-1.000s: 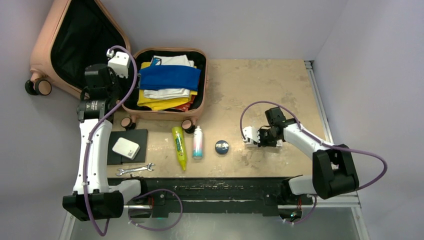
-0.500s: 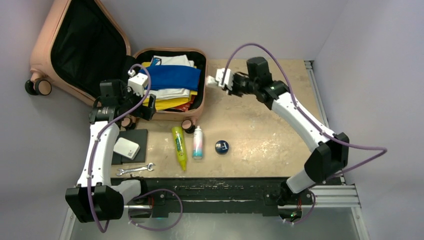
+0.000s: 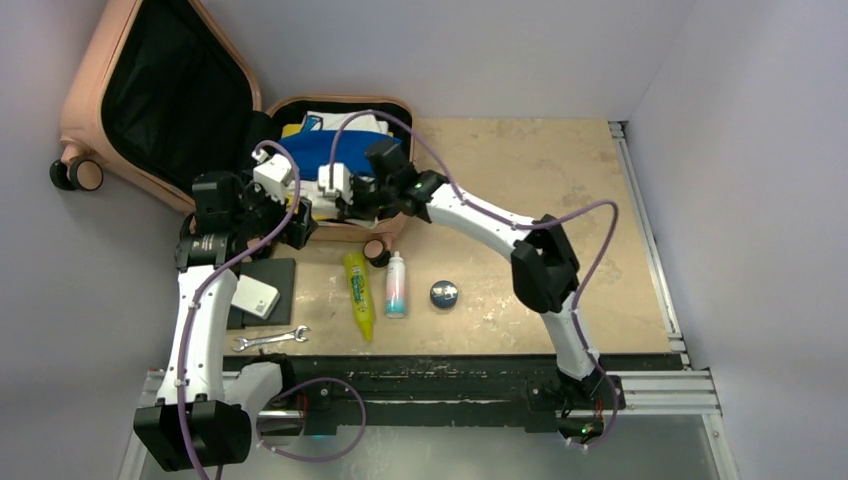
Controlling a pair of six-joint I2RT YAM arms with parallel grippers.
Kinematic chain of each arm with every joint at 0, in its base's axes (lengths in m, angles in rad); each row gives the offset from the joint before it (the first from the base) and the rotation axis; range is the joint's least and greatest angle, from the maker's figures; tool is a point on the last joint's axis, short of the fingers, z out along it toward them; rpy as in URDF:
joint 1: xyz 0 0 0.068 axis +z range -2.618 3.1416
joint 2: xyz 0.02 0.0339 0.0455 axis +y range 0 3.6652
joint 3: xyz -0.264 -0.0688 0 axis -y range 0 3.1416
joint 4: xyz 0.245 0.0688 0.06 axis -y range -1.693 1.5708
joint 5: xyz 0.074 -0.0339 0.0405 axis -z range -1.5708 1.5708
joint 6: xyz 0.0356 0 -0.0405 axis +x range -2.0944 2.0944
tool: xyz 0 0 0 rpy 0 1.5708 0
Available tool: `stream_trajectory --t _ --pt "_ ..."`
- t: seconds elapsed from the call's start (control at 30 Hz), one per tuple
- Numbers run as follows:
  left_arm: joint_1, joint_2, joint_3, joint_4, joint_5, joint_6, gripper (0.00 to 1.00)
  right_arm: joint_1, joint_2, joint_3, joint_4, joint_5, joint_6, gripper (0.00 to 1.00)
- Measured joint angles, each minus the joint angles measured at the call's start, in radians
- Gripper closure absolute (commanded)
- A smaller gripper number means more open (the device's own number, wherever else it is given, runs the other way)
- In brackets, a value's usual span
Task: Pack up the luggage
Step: Place the personal item in the luggage.
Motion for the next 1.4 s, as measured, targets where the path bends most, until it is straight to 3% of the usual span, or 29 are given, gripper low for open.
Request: stream_trajectory --t 0.13,0.23,0.83,0.9,1.07,1.1,1.13,1.4 --pt "0.011 -0.001 -0.001 0.016 0.000 -0.001 0.01 0.042 0.063 0.003 0.006 0.011 0.006 1.00" --pt "0.016 -0.005 -0.004 0.023 0.001 -0.002 0.01 0.038 0.063 0.014 0.010 0.011 0.021 0.92" --pt "0.045 -0.031 -0.005 0.024 0.031 -0.003 0.01 0.032 0.116 0.049 0.024 0.065 0.038 0.79" --pt "0.046 -0.031 -0.005 0.024 0.034 -0.003 0.01 0.029 0.130 0.049 0.020 0.067 0.037 0.70" --pt "0.051 -0.031 -0.006 0.031 0.037 -0.003 0.01 0.022 0.138 0.049 0.015 0.082 0.033 0.26" --pt "0.052 -0.032 -0.006 0.032 0.038 -0.003 0.01 0.019 0.135 0.048 0.021 0.085 0.027 0.10" --pt "0.053 -0.032 -0.006 0.032 0.038 -0.003 0.01 0.014 0.130 0.045 0.028 0.085 0.026 0.02" --pt "0.063 -0.034 -0.010 0.039 0.043 -0.003 0.01 -0.045 -0.080 -0.096 0.015 0.048 0.034 0.01"
